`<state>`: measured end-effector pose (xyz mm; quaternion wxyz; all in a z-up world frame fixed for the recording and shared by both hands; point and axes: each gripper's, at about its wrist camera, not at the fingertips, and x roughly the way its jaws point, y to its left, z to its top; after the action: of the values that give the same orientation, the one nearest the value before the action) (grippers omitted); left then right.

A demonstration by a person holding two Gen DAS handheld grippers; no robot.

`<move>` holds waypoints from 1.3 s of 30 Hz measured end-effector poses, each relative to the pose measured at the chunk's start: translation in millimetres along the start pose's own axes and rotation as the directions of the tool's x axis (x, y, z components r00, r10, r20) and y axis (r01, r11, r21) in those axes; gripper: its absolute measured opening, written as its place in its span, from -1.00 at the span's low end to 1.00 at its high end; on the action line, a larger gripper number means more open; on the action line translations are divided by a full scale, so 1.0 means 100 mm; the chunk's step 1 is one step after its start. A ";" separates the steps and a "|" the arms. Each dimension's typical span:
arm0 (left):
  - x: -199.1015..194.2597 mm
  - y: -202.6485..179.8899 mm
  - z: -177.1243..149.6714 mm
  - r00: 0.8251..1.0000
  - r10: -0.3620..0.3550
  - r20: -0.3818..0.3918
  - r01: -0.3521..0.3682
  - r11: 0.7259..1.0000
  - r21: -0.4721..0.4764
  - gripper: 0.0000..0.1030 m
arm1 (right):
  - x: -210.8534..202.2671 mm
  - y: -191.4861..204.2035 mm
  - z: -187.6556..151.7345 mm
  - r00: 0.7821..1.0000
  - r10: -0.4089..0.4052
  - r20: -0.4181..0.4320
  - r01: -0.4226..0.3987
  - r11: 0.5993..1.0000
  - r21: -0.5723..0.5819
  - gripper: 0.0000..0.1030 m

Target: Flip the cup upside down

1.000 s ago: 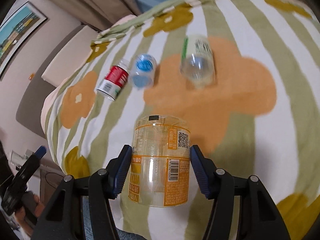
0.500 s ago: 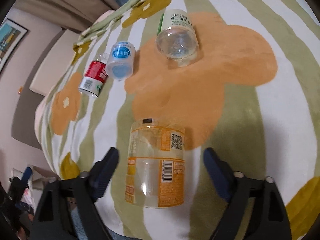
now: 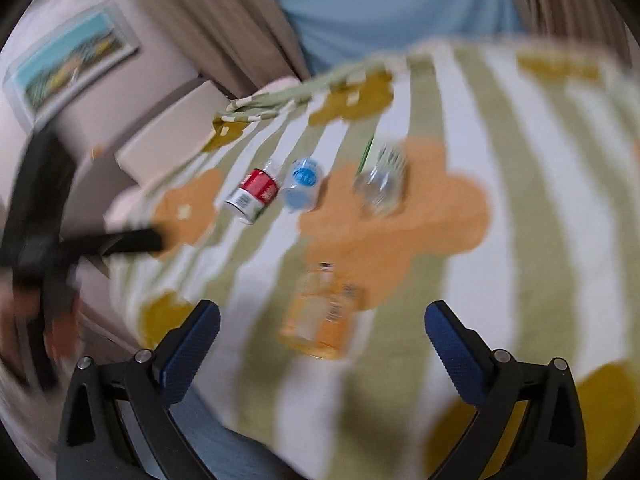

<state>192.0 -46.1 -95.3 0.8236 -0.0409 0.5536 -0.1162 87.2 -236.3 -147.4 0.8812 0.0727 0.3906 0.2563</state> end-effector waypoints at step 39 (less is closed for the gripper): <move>0.75 -0.21 -0.25 0.862 -0.021 0.507 0.025 1.000 -0.001 0.10 | -0.33 -0.04 -0.29 0.973 -0.039 0.229 0.055 0.996 -0.067 0.99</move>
<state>193.2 -82.8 -168.1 0.9385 -0.0796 0.3179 -0.1090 49.3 -258.3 -147.0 0.9281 0.0603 0.2790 0.2393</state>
